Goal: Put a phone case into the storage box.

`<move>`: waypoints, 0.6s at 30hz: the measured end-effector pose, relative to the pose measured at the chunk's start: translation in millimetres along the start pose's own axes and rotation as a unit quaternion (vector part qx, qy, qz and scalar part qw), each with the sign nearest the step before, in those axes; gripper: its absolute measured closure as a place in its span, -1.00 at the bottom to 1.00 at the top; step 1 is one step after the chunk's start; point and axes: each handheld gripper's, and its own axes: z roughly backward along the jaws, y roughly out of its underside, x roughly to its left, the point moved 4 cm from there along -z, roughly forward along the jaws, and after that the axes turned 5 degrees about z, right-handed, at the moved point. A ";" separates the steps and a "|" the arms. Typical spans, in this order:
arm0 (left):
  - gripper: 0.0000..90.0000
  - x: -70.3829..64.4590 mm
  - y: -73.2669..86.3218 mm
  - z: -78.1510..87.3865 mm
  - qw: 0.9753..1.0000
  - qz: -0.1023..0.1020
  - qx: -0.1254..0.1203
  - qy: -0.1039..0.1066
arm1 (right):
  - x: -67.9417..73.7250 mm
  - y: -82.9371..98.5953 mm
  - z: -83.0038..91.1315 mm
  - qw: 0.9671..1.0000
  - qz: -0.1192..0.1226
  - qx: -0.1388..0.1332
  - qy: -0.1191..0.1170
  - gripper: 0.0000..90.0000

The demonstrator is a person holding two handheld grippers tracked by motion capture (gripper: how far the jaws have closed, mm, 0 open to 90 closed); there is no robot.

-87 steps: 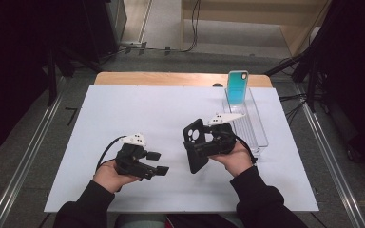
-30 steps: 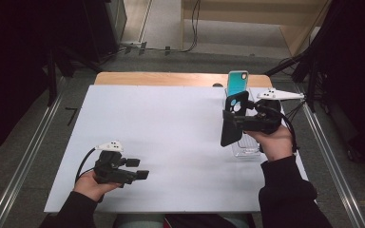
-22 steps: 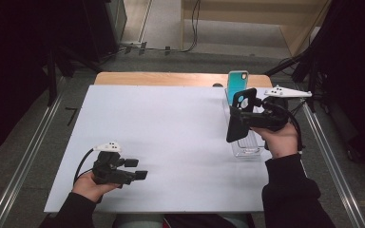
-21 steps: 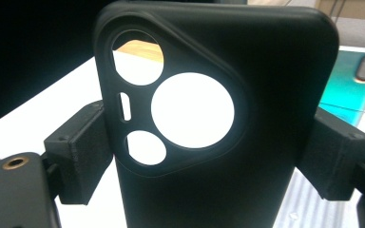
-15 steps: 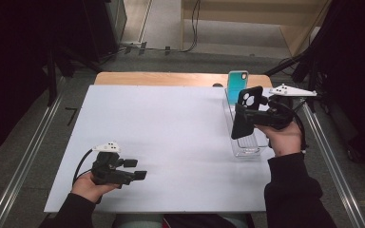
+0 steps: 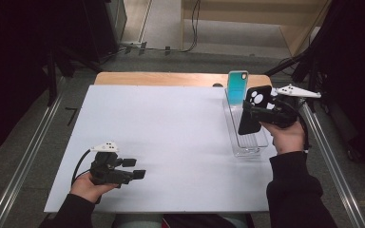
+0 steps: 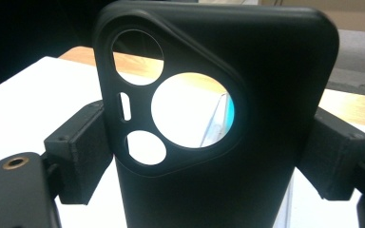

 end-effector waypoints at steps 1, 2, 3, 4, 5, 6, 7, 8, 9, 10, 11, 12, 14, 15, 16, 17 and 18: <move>-0.34 0.1 0.1 0.0 1.000 0.000 0.000 0.000 | -1.3 0.5 -0.9 1.000 -0.001 0.000 0.003 -0.71; -0.34 0.2 0.2 0.0 1.000 0.000 0.000 -0.001 | -2.8 0.9 -2.1 1.000 0.000 0.000 0.006 -0.71; -0.34 0.6 0.4 0.0 1.000 -0.001 0.002 -0.002 | -4.2 1.3 -3.3 1.000 -0.001 0.001 0.009 -0.71; -0.34 0.7 0.5 0.0 1.000 -0.001 0.002 -0.004 | -5.2 1.6 -4.7 1.000 -0.003 0.000 0.010 -0.71; -0.34 0.8 0.4 -0.1 1.000 -0.002 0.002 -0.004 | -6.3 1.9 -6.4 1.000 -0.005 0.000 0.010 -0.71; -0.34 0.7 0.3 -0.4 1.000 -0.001 0.001 -0.004 | -7.0 2.2 -8.1 1.000 -0.007 -0.001 0.012 -0.71; -0.34 0.5 0.2 -0.5 1.000 0.001 0.000 -0.004 | -7.9 2.3 -9.9 1.000 -0.007 -0.002 0.014 -0.71; -0.34 0.5 0.3 -0.3 1.000 -0.001 0.000 -0.003 | -8.9 2.1 -11.4 1.000 -0.007 -0.004 0.016 -0.71; -0.34 0.3 0.5 -0.2 1.000 -0.003 -0.001 -0.002 | -9.8 2.0 -13.1 1.000 -0.008 -0.004 0.018 -0.71; -0.34 -0.1 0.7 0.2 1.000 -0.003 0.000 -0.003 | -10.5 1.7 -14.9 1.000 -0.010 -0.002 0.020 -0.71; -0.34 -0.4 0.7 0.2 1.000 -0.001 -0.001 -0.003 | -11.6 1.5 -17.5 1.000 -0.009 -0.003 0.019 -0.71; -0.34 -0.3 0.7 0.3 1.000 -0.001 -0.002 -0.003 | -12.2 1.4 -20.0 1.000 -0.011 0.001 0.020 -0.71; -0.34 0.1 0.8 0.6 1.000 -0.001 -0.002 -0.003 | -13.5 1.2 -25.8 1.000 -0.007 0.003 0.025 -0.71; -0.34 0.4 0.9 0.6 1.000 -0.001 -0.001 -0.004 | -14.0 1.2 -28.2 1.000 -0.007 0.006 0.028 -0.71; -0.34 0.7 1.1 0.6 1.000 -0.001 -0.001 -0.004 | -14.7 1.2 -30.7 1.000 -0.005 0.007 0.029 -0.71; -0.34 1.0 1.1 0.6 1.000 -0.001 -0.001 -0.004 | -15.2 1.0 -33.1 0.999 -0.006 0.008 0.031 -0.71; -0.34 1.3 1.1 0.7 1.000 -0.001 -0.001 -0.004 | -15.7 0.6 -35.6 0.999 -0.003 0.010 0.033 -0.71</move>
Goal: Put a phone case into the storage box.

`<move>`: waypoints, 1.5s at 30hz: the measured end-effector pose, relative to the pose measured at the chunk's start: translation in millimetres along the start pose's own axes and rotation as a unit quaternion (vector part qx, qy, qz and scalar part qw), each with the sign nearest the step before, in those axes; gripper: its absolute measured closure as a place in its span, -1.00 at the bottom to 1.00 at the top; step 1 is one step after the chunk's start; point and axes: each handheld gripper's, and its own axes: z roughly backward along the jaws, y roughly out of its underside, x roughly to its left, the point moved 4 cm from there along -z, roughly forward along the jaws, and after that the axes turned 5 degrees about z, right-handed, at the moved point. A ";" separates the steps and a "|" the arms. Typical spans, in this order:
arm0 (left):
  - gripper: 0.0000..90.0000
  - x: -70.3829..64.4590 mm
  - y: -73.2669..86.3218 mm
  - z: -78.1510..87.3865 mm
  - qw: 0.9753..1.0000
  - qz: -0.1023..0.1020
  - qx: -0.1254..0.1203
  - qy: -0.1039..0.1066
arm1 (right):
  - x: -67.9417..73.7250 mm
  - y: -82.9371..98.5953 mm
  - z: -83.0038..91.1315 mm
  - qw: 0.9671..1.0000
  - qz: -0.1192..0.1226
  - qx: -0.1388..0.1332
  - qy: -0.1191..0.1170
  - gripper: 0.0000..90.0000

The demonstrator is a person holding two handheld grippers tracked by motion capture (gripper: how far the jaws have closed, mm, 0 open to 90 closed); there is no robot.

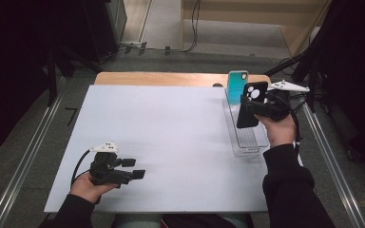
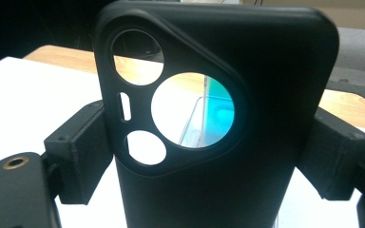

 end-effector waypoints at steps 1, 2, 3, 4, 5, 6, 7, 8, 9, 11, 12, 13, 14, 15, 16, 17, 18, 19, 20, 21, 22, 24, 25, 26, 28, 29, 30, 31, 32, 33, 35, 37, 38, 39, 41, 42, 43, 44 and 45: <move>-0.34 0.3 -0.1 0.1 1.000 0.000 -0.001 0.001 | -0.5 -0.4 -2.3 1.000 0.002 0.000 0.004 -0.71; -0.34 0.4 0.0 0.3 1.000 0.001 -0.002 0.000 | -1.1 -1.0 -4.6 1.000 0.003 0.000 0.005 -0.71; -0.34 0.8 0.2 0.6 1.000 0.000 -0.001 0.001 | -1.8 -1.8 -7.0 1.000 0.001 0.000 0.004 -0.71; -0.34 0.8 0.2 0.6 1.000 0.001 -0.002 0.001 | -2.5 -2.4 -9.3 1.000 -0.001 0.001 0.004 -0.71; -0.34 1.0 0.3 0.7 1.000 0.002 -0.001 0.000 | -3.3 -3.0 -11.5 1.000 -0.002 0.001 0.004 -0.71; -0.34 0.8 0.3 0.7 1.000 0.003 -0.001 0.000 | -3.6 -3.6 -13.9 1.000 -0.005 0.001 0.005 -0.71; -0.34 0.8 0.3 0.6 1.000 0.003 -0.002 0.000 | -4.2 -4.3 -16.3 1.000 -0.002 0.003 0.005 -0.71; -0.34 0.7 0.3 0.7 1.000 0.003 -0.002 0.001 | -5.0 -5.2 -18.7 1.000 0.001 0.005 0.012 -0.71; -0.34 0.9 0.3 0.8 1.000 0.002 -0.001 -0.001 | -5.9 -6.3 -21.2 1.000 0.007 0.007 0.015 -0.71; -0.34 1.1 0.5 0.9 1.000 0.002 -0.002 -0.001 | -9.1 -8.5 -26.0 1.000 0.002 0.008 0.013 -0.71; -0.34 1.3 0.5 1.0 1.000 0.003 -0.002 0.000 | -11.0 -9.5 -28.3 1.000 -0.002 0.009 0.011 -0.71; -0.34 1.4 0.5 1.1 1.000 0.004 -0.003 -0.001 | -12.8 -10.6 -30.1 1.000 -0.009 0.009 0.008 -0.72; -0.34 1.5 0.5 1.2 1.000 0.005 -0.004 -0.001 | -14.0 -11.7 -32.2 1.000 -0.014 0.009 0.007 -0.72; -0.34 1.7 0.4 1.2 1.000 0.006 -0.005 -0.001 | -15.5 -12.7 -34.1 1.000 -0.016 0.010 0.008 -0.71; -0.34 1.9 0.4 1.2 1.000 0.005 -0.003 0.000 | -16.6 -13.7 -36.2 1.000 -0.016 0.011 0.009 -0.72; -0.34 1.8 0.5 1.1 1.000 0.005 -0.003 -0.001 | -17.7 -14.6 -38.4 1.000 -0.015 0.014 0.009 -0.72; -0.34 1.7 0.6 1.0 1.000 0.004 -0.002 -0.001 | -18.5 -15.7 -40.7 1.000 -0.016 0.017 0.009 -0.72; -0.34 1.7 0.7 0.9 1.000 0.003 -0.002 0.000 | -19.3 -16.6 -42.8 1.000 -0.015 0.020 0.011 -0.72; -0.34 1.6 0.8 0.8 1.000 0.003 -0.001 0.000 | -20.2 -17.6 -44.7 1.000 -0.015 0.021 0.013 -0.72; -0.34 1.5 0.9 0.7 1.000 0.002 -0.001 0.001 | -21.1 -18.6 -46.4 1.000 -0.014 0.022 0.014 -0.72; -0.34 1.4 0.9 0.6 1.000 0.002 -0.001 0.001 | -22.0 -19.5 -48.2 1.000 -0.016 0.021 0.015 -0.72; -0.34 1.0 0.7 0.7 1.000 0.003 -0.002 0.003 | -23.9 -20.8 -51.8 0.999 -0.016 0.021 0.020 -0.72; -0.34 1.0 0.6 0.7 1.000 0.003 -0.002 0.003 | -24.9 -21.2 -53.4 0.999 -0.015 0.021 0.021 -0.72; -0.34 1.0 0.6 0.8 1.000 0.003 -0.002 0.003 | -25.9 -21.5 -55.0 0.999 -0.016 0.020 0.024 -0.72; -0.34 1.3 0.7 1.0 1.000 0.002 -0.002 0.003 | -27.6 -22.1 -59.0 0.999 -0.019 0.021 0.026 -0.72; -0.34 1.4 0.6 1.1 1.000 0.002 -0.002 0.003 | -28.7 -22.2 -60.9 0.999 -0.020 0.022 0.027 -0.72; -0.34 1.4 0.6 1.2 1.000 0.002 -0.002 0.003 | -29.5 -22.5 -62.6 0.999 -0.023 0.023 0.028 -0.72; -0.34 1.3 0.6 1.2 1.000 0.003 -0.003 0.003 | -30.5 -22.9 -64.2 0.999 -0.025 0.023 0.028 -0.72; -0.34 1.4 0.6 1.2 1.000 0.004 -0.004 0.003 | -31.2 -23.2 -65.6 0.999 -0.030 0.022 0.027 -0.72; -0.34 1.6 0.6 1.2 1.000 0.004 -0.004 0.002 | -32.1 -23.6 -67.2 0.999 -0.030 0.019 0.028 -0.72; -0.34 2.1 0.7 1.0 1.000 0.002 -0.002 -0.004 | -33.5 -24.4 -70.2 0.999 -0.031 0.017 0.030 -0.72; -0.34 1.7 0.6 1.0 1.000 0.001 -0.001 -0.003 | -35.3 -25.0 -73.9 0.999 -0.031 0.021 0.034 -0.72; -0.34 1.3 0.6 1.1 1.000 0.002 -0.002 -0.002 | -36.2 -25.1 -76.0 0.999 -0.032 0.019 0.035 -0.72; -0.34 1.1 0.5 1.2 1.000 0.002 -0.003 -0.001 | -37.3 -25.1 -78.4 0.999 -0.031 0.019 0.035 -0.72; -0.34 1.0 0.6 1.4 1.000 0.002 -0.003 -0.001 | -39.4 -24.3 -83.4 0.999 -0.035 0.021 0.035 -0.72; -0.34 1.1 0.6 1.3 1.000 0.002 -0.002 -0.001 | -40.3 -23.5 -86.0 0.999 -0.037 0.023 0.033 -0.72; -0.34 1.3 0.7 1.3 1.000 0.002 -0.002 -0.001 | -41.0 -22.7 -88.7 0.998 -0.037 0.024 0.034 -0.72; -0.34 1.5 0.6 1.3 1.000 0.001 -0.001 0.000 | -41.3 -21.7 -91.4 0.998 -0.037 0.027 0.036 -0.72; -0.34 1.5 0.6 1.3 1.000 0.001 -0.002 0.000 | -41.7 -20.7 -93.6 0.998 -0.035 0.030 0.039 -0.72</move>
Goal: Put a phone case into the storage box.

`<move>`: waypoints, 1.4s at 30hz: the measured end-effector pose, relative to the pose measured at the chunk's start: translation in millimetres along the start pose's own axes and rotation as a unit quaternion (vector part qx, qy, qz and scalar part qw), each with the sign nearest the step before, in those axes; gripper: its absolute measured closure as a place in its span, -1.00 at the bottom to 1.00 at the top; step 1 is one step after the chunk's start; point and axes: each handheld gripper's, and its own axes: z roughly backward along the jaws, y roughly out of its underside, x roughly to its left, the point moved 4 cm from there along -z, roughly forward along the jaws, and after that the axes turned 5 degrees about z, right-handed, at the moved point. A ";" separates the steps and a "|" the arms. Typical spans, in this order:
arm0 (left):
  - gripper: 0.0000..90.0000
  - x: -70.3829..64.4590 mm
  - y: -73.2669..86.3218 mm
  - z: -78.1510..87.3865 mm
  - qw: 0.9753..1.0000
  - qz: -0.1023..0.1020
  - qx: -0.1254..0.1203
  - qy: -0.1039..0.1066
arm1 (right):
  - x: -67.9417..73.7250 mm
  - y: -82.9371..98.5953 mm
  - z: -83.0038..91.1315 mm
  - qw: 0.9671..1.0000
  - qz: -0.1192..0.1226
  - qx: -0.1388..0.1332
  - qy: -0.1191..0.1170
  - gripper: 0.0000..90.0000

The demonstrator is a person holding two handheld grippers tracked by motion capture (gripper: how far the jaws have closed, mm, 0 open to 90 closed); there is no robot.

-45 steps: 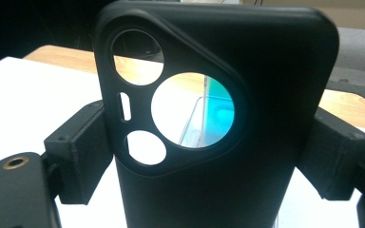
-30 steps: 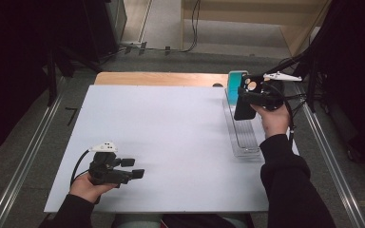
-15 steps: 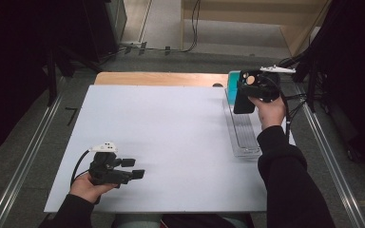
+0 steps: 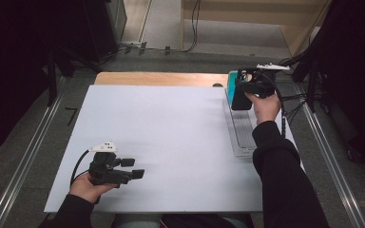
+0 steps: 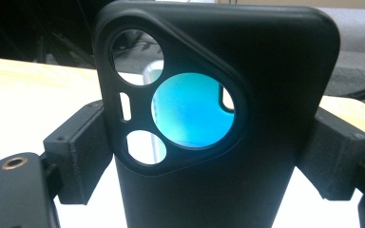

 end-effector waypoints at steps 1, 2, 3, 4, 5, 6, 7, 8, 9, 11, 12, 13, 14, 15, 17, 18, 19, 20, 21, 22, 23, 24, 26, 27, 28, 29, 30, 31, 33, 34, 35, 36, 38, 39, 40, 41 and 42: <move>-0.34 -0.2 -0.2 -0.1 1.000 0.000 -0.001 -0.001 | 0.3 0.9 -2.3 1.000 0.005 0.001 0.003 -0.73; -0.34 -0.5 -0.4 -0.2 1.000 -0.001 -0.001 -0.002 | 0.9 1.6 -4.5 1.000 0.008 0.002 0.007 -0.73; -0.34 -0.9 -0.6 -0.2 1.000 0.000 -0.002 0.000 | 1.4 2.3 -6.9 1.000 0.009 0.004 0.008 -0.73; -0.34 -1.2 -0.7 -0.3 1.000 0.000 -0.003 0.000 | 1.7 3.0 -9.7 1.000 0.007 0.004 0.005 -0.73; -0.34 -1.2 -0.8 -0.4 1.000 -0.001 -0.003 0.001 | 1.7 3.8 -12.6 1.000 0.005 0.006 0.003 -0.73; -0.34 -1.1 -0.7 -0.6 1.000 -0.001 -0.002 0.001 | 1.7 4.2 -15.3 1.000 0.003 0.010 0.002 -0.73; -0.34 -0.9 -0.5 -0.9 1.000 -0.001 -0.001 0.001 | 1.8 4.3 -17.7 1.000 0.002 0.011 0.000 -0.73; -0.34 -0.7 -0.4 -1.0 1.000 -0.001 0.000 -0.001 | 2.1 4.2 -20.1 1.000 0.000 0.012 0.000 -0.73; -0.34 -0.6 -0.3 -1.1 1.000 0.000 0.001 -0.002 | 2.2 4.1 -22.3 1.000 0.000 0.015 0.002 -0.73; -0.34 -0.6 -0.1 -1.1 1.000 -0.001 0.001 -0.001 | 2.2 3.7 -26.1 1.000 0.001 0.016 0.004 -0.73; -0.34 -0.5 0.0 -1.0 1.000 -0.001 0.000 0.000 | 2.0 3.5 -27.9 1.000 -0.001 0.018 0.007 -0.73; -0.34 -0.4 0.1 -0.9 1.000 0.000 0.000 -0.001 | 1.7 3.6 -29.5 1.000 -0.001 0.021 0.009 -0.73; -0.34 -0.4 0.2 -0.8 1.000 0.000 0.001 -0.002 | 1.2 3.8 -30.8 1.000 0.000 0.023 0.010 -0.73; -0.34 -0.4 0.3 -0.7 1.000 0.000 0.002 -0.001 | 1.3 3.7 -32.3 1.000 -0.002 0.024 0.010 -0.73; -0.34 -0.6 0.3 -0.8 1.000 0.000 0.000 -0.001 | 1.1 3.5 -34.3 1.000 0.001 0.028 0.014 -0.73; -0.34 -0.7 0.3 -0.9 1.000 0.000 0.001 0.000 | 1.0 3.2 -35.1 1.000 0.003 0.027 0.014 -0.73; -0.34 -0.9 0.4 -1.0 1.000 0.000 0.001 0.001 | 1.5 2.4 -35.7 1.000 0.003 0.026 0.013 -0.73; -0.34 -1.0 0.5 -1.0 1.000 -0.001 0.001 0.000 | 2.1 1.6 -36.3 1.000 0.004 0.023 0.013 -0.74; -0.34 -1.0 0.5 -1.0 1.000 -0.001 0.001 0.001 | 3.1 0.8 -36.6 1.000 0.005 0.021 0.012 -0.74; -0.34 -0.9 0.4 -0.9 1.000 -0.001 0.001 0.001 | 3.9 0.0 -37.1 1.000 0.004 0.019 0.009 -0.74; -0.34 -0.8 0.3 -0.8 1.000 0.000 0.000 0.000 | 4.9 -0.8 -37.5 1.000 0.002 0.019 0.008 -0.74; -0.34 -0.8 0.3 -0.7 1.000 0.000 0.000 0.000 | 5.5 -1.2 -38.4 1.000 0.006 0.019 0.011 -0.74; -0.34 -1.1 0.4 -0.5 1.000 -0.001 0.001 0.000 | 6.5 -0.4 -40.2 1.000 0.010 0.025 0.013 -0.74; -0.34 -1.3 0.4 -0.5 1.000 -0.002 0.001 0.000 | 6.5 0.7 -41.6 0.999 0.010 0.029 0.014 -0.75; -0.34 -1.6 0.4 -0.6 1.000 -0.002 0.001 0.001 | 6.4 2.0 -42.7 0.999 0.011 0.034 0.012 -0.75; -0.34 -1.8 0.3 -0.7 1.000 -0.002 0.001 0.001 | 6.1 3.3 -43.6 0.999 0.012 0.037 0.012 -0.76; -0.34 -1.7 0.3 -0.7 1.000 -0.002 0.001 0.001 | 5.7 3.9 -43.8 0.999 0.012 0.035 0.011 -0.76; -0.34 -1.6 0.2 -0.8 1.000 -0.002 0.000 0.001 | 5.6 4.0 -43.8 0.999 0.010 0.034 0.011 -0.76; -0.34 -1.3 0.2 -0.8 1.000 -0.001 0.001 0.001 | 5.9 3.2 -43.8 0.999 0.009 0.031 0.007 -0.77; -0.34 -1.2 0.1 -0.7 1.000 -0.002 0.001 0.000 | 5.8 2.8 -43.6 1.000 0.009 0.029 0.006 -0.78; -0.34 -1.2 0.2 -0.5 1.000 -0.003 0.001 0.001 | 5.9 2.3 -43.5 1.000 0.007 0.026 0.005 -0.80; -0.34 -1.3 0.1 -0.5 1.000 -0.002 0.000 0.000 | 5.6 2.0 -43.4 1.000 0.005 0.025 0.004 -0.81; -0.34 -1.3 0.1 -0.5 1.000 -0.002 0.000 0.001 | 4.8 2.1 -42.9 1.000 0.001 0.026 -0.001 -0.87; -0.34 -1.2 0.1 -0.6 1.000 -0.002 0.000 0.000 | 4.4 2.6 -43.1 1.000 -0.002 0.028 -0.004 -0.97; -0.34 -1.0 0.1 -0.7 1.000 -0.001 0.000 0.001 | 4.3 3.0 -43.3 1.000 -0.004 0.030 -0.005 -0.99; -0.34 -0.8 0.1 -0.6 1.000 -0.001 0.000 0.001 | 4.1 3.4 -43.0 0.999 -0.002 0.032 -0.007 -0.99; -0.34 -0.6 0.1 -0.5 1.000 -0.001 0.000 0.000 | 4.4 3.4 -42.5 0.999 -0.001 0.034 -0.008 -0.99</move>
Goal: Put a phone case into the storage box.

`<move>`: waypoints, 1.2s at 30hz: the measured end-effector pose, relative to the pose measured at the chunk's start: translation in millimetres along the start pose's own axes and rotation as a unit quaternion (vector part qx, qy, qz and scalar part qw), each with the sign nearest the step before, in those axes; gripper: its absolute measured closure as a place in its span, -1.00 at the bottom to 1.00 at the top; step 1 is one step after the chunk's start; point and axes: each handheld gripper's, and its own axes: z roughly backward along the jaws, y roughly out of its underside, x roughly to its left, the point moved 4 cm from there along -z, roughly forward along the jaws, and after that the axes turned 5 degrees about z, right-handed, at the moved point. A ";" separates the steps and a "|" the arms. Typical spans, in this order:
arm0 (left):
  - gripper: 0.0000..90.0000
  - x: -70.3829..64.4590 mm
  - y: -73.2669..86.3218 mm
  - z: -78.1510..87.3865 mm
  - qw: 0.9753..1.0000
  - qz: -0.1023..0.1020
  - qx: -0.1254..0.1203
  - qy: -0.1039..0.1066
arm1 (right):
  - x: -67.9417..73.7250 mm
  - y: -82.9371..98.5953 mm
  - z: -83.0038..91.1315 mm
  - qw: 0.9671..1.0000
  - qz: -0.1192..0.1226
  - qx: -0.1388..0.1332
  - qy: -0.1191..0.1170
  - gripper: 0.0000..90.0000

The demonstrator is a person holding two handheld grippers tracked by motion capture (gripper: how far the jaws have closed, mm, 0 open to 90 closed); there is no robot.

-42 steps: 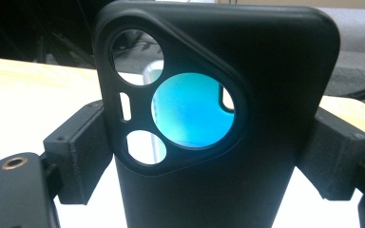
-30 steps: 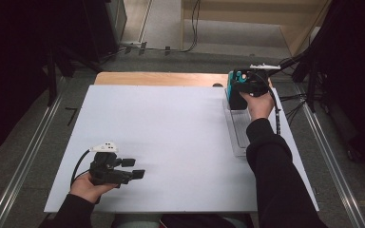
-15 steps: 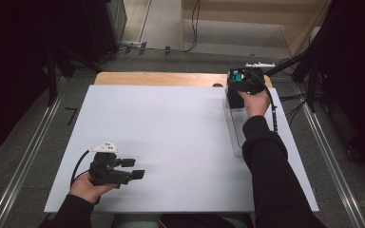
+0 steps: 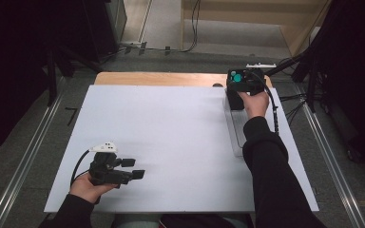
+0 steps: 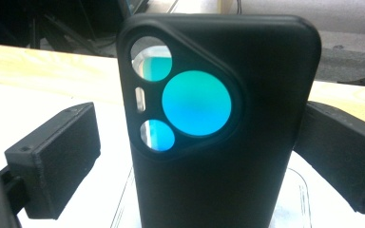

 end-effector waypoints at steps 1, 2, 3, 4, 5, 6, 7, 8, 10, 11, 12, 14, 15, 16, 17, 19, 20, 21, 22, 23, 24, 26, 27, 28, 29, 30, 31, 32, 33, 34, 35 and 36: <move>-0.34 0.2 -0.1 0.1 1.000 0.001 0.000 0.001 | 0.1 -0.2 0.9 1.000 0.003 0.000 0.001 -0.99; -0.34 0.4 -0.1 0.2 1.000 0.001 0.000 0.001 | 0.7 -0.6 2.2 1.000 0.005 0.000 0.000 -0.99; -0.34 0.5 -0.1 0.1 1.000 0.001 0.000 0.000 | 1.2 -1.3 3.6 1.000 0.005 -0.001 -0.002 -0.99; -0.34 0.6 -0.2 0.1 1.000 0.001 0.000 0.000 | 2.0 -1.8 5.0 1.000 0.005 -0.001 -0.005 -0.99; -0.34 0.7 -0.2 0.1 1.000 0.001 0.001 0.000 | 2.5 -2.4 6.5 1.000 0.007 -0.001 -0.005 -0.99; -0.34 0.8 -0.2 0.1 1.000 0.002 0.001 0.000 | 3.2 -2.8 8.1 1.000 0.008 0.001 -0.005 -0.99; -0.34 0.8 -0.3 0.0 1.000 0.002 0.002 0.000 | 3.5 -3.3 9.9 1.000 0.012 0.004 -0.004 -0.99; -0.34 0.9 -0.5 -0.2 1.000 0.002 0.002 0.000 | 3.5 -3.5 11.5 1.000 0.014 0.005 -0.004 -0.99; -0.34 0.9 -0.8 -0.6 1.000 0.003 0.003 0.000 | 4.2 -4.1 15.2 1.000 0.010 0.010 -0.009 -0.99; -0.34 0.9 -0.8 -0.9 1.000 0.003 0.003 0.000 | 4.5 -4.5 17.1 1.000 0.010 0.012 -0.010 -0.99; -0.34 0.9 -0.9 -0.9 1.000 0.003 0.005 0.001 | 4.9 -4.9 19.3 1.000 0.010 0.013 -0.011 -0.99; -0.34 1.0 -0.8 -1.0 1.000 0.004 0.005 0.000 | 5.9 -6.6 23.9 1.000 0.011 0.012 -0.014 -0.99; -0.34 1.0 -0.8 -0.9 1.000 0.003 0.005 0.000 | 6.5 -7.5 26.4 1.000 0.011 0.012 -0.014 -0.99; -0.34 1.1 -0.9 -0.7 1.000 0.003 0.005 0.000 | 7.0 -8.5 29.0 1.000 0.012 0.011 -0.014 -0.99; -0.34 1.3 -1.1 -0.5 1.000 0.003 0.004 -0.001 | 7.2 -9.6 31.3 1.000 0.013 0.009 -0.015 -0.99; -0.34 1.1 -1.3 -0.5 1.000 0.004 0.003 0.000 | 8.6 -10.8 35.7 1.000 0.010 0.013 -0.018 -0.99; -0.34 1.3 -1.2 -0.5 1.000 0.004 0.004 -0.001 | 9.5 -10.9 37.4 1.000 0.007 0.018 -0.022 -0.99; -0.34 1.5 -1.2 -0.5 1.000 0.004 0.006 -0.002 | 10.6 -10.7 39.1 0.999 0.005 0.024 -0.029 -0.99; -0.34 1.5 -1.3 -0.8 1.000 0.005 0.005 -0.001 | 11.6 -10.1 40.7 0.999 0.003 0.033 -0.032 -0.99; -0.34 1.6 -1.4 -0.9 1.000 0.007 0.005 -0.001 | 12.7 -9.7 42.2 0.999 0.004 0.039 -0.036 -0.99; -0.34 1.8 -1.5 -0.8 1.000 0.008 0.006 -0.001 | 14.0 -9.4 44.0 0.998 0.004 0.044 -0.038 -0.99; -0.34 2.2 -1.6 -0.7 1.000 0.011 0.008 0.000 | 16.7 -9.2 47.6 0.998 0.001 0.050 -0.047 -0.99; -0.34 2.4 -1.7 -0.9 1.000 0.013 0.007 0.001 | 18.3 -9.1 49.5 0.997 0.004 0.053 -0.051 -0.99; -0.34 2.7 -1.7 -0.8 1.000 0.014 0.008 0.000 | 19.9 -9.4 51.6 0.997 0.006 0.053 -0.056 -0.99; -0.34 3.1 -1.8 -0.7 1.000 0.014 0.008 0.000 | 21.9 -9.6 53.7 0.997 0.006 0.052 -0.061 -0.99; -0.34 3.4 -2.0 -0.6 1.000 0.015 0.009 0.000 | 24.0 -9.7 55.5 0.996 0.008 0.052 -0.068 -0.99; -0.34 3.6 -2.1 -0.4 1.000 0.016 0.010 0.000 | 26.2 -9.6 57.3 0.996 0.010 0.053 -0.075 -0.98; -0.34 3.8 -2.2 -0.5 1.000 0.017 0.010 0.001 | 28.9 -9.3 59.3 0.995 0.011 0.055 -0.084 -0.92; -0.34 3.9 -2.3 -0.6 1.000 0.018 0.010 0.000 | 31.6 -8.7 61.5 0.994 0.013 0.055 -0.092 -0.86; -0.34 4.2 -2.3 -0.7 1.000 0.018 0.010 -0.001 | 34.3 -7.7 63.6 0.993 0.015 0.053 -0.101 -0.86; -0.34 4.3 -2.4 -0.8 1.000 0.019 0.010 0.000 | 36.7 -6.7 65.4 0.993 0.016 0.054 -0.106 -0.86; -0.34 4.3 -2.5 -0.8 1.000 0.019 0.010 0.000 | 39.1 -5.4 67.1 0.992 0.017 0.053 -0.111 -0.86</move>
